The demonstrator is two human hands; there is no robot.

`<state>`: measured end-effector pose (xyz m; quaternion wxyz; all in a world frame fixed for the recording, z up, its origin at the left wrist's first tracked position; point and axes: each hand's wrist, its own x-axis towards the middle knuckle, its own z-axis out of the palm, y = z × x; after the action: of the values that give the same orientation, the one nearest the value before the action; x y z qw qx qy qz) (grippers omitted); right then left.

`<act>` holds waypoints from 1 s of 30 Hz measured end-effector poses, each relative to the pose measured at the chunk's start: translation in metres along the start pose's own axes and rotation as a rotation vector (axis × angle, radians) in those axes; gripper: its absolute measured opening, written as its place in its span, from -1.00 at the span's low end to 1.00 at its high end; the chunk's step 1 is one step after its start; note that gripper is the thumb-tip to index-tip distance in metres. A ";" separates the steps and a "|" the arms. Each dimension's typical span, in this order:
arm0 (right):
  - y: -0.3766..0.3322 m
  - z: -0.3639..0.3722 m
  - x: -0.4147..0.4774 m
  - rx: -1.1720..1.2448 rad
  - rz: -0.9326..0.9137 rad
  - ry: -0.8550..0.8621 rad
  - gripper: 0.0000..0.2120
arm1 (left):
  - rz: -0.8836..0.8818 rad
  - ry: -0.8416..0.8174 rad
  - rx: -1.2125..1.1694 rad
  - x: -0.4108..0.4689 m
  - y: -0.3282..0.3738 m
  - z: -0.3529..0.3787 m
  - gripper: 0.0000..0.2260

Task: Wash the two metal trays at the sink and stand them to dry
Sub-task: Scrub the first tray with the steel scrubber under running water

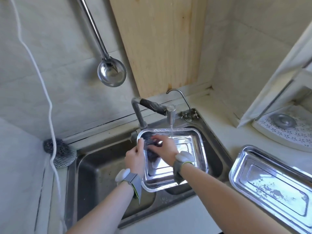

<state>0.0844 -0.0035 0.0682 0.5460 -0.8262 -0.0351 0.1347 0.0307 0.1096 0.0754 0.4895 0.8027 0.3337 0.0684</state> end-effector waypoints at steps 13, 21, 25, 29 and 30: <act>0.016 -0.018 0.016 0.015 0.222 0.262 -0.77 | 0.037 0.042 -0.021 -0.005 0.017 0.004 -0.45; 0.065 -0.058 0.029 -0.118 0.413 0.335 -0.72 | 0.090 0.041 -0.017 -0.008 0.008 -0.010 -0.45; 0.073 -0.069 0.034 -0.103 0.614 0.401 -0.76 | 0.178 0.005 -0.008 -0.020 0.015 -0.012 -0.46; 0.018 -0.013 0.023 0.067 0.274 0.256 -0.82 | 0.090 0.071 -0.005 -0.005 0.014 -0.007 -0.44; 0.003 0.000 0.012 0.119 0.174 0.162 -0.85 | 0.072 0.076 -0.005 0.001 0.014 -0.006 -0.43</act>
<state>0.0952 -0.0022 0.0632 0.5815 -0.8003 0.0887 0.1162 0.0350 0.1101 0.0900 0.4757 0.8098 0.3229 0.1170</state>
